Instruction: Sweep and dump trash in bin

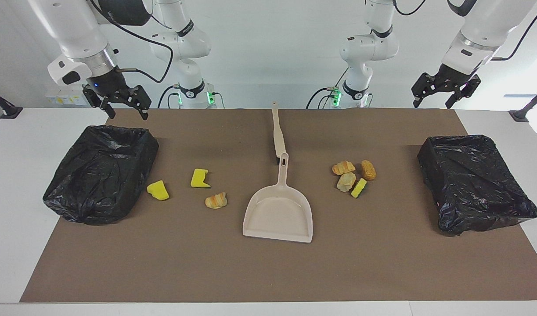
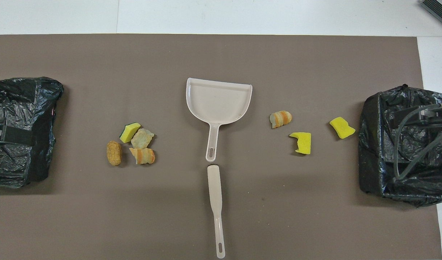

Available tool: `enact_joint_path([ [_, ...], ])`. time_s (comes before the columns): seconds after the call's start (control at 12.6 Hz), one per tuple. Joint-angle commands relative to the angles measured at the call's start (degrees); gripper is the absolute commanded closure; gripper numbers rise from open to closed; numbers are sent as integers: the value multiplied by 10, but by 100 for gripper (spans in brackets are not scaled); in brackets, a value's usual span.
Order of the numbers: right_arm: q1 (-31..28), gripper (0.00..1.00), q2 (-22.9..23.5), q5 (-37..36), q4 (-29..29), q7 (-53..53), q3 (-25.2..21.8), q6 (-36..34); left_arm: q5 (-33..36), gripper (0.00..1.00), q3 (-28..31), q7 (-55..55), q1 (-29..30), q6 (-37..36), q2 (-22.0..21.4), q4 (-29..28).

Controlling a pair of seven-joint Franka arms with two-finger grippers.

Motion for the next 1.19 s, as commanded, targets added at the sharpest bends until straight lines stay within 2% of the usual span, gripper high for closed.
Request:
enact_joint_path([
  [0.0,1,0,-10,12,-13,-5,-2,10,4,0,3,-9,-23,13,-24,-42],
  [0.24,1,0,-10,11,-14,-5,-2,10,1,0,3,-9,-52,16,-50,-96],
  [0.4,3,0,-7,3,-13,-6,-1,7,-2,0,3,-12,-74,15,-53,-111],
  [0.72,3,0,29,-12,14,-1,9,-13,-15,0,3,-125,-165,25,-58,-138],
  [0.88,4,0,56,-12,16,1,36,-3,-26,0,3,-181,-211,70,-69,-172],
  [1.11,5,0,101,-8,14,24,66,61,-36,0,3,-271,-282,135,-82,-222],
])
